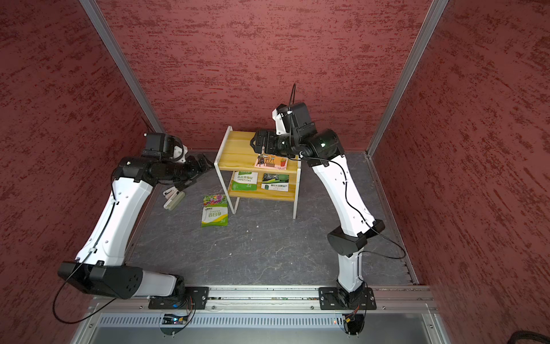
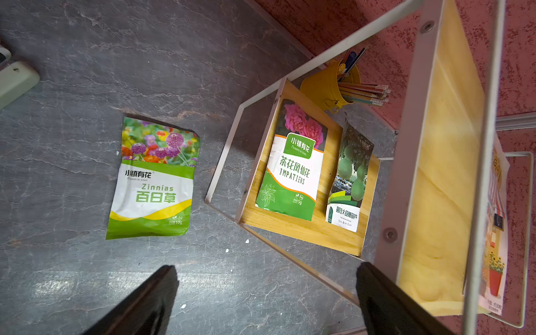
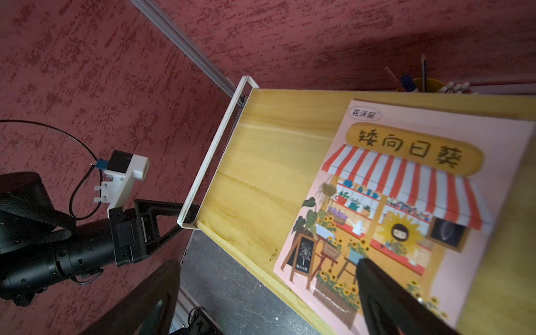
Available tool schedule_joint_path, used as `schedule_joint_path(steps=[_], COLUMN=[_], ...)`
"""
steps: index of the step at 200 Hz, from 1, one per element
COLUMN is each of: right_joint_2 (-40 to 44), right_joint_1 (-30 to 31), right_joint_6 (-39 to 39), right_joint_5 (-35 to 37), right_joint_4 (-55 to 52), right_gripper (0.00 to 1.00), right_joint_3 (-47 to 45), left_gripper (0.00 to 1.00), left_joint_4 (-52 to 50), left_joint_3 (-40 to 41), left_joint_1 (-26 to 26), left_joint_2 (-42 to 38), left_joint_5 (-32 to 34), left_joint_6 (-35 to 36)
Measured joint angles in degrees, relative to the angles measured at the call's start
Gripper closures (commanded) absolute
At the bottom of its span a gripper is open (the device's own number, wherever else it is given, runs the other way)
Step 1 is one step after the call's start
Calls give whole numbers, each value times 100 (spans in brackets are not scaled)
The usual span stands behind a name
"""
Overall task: Take the seed bag off the shelf
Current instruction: Move the seed packet to the shelf.
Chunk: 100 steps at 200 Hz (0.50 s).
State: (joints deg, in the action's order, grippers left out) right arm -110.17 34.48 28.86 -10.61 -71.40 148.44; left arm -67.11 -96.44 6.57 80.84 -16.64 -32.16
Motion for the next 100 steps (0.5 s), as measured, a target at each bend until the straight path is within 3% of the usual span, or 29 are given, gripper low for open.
schedule_joint_path(steps=[100], right_joint_2=[216], right_joint_1=[308], right_joint_6=[-15], right_joint_5=[369], right_joint_4=[656], right_gripper=[2], right_joint_3=[-1325], left_gripper=[0], left_joint_4=[-15], left_joint_3=[271], left_joint_1=[-2], left_joint_2=[2], left_joint_5=[-240], left_joint_6=[7])
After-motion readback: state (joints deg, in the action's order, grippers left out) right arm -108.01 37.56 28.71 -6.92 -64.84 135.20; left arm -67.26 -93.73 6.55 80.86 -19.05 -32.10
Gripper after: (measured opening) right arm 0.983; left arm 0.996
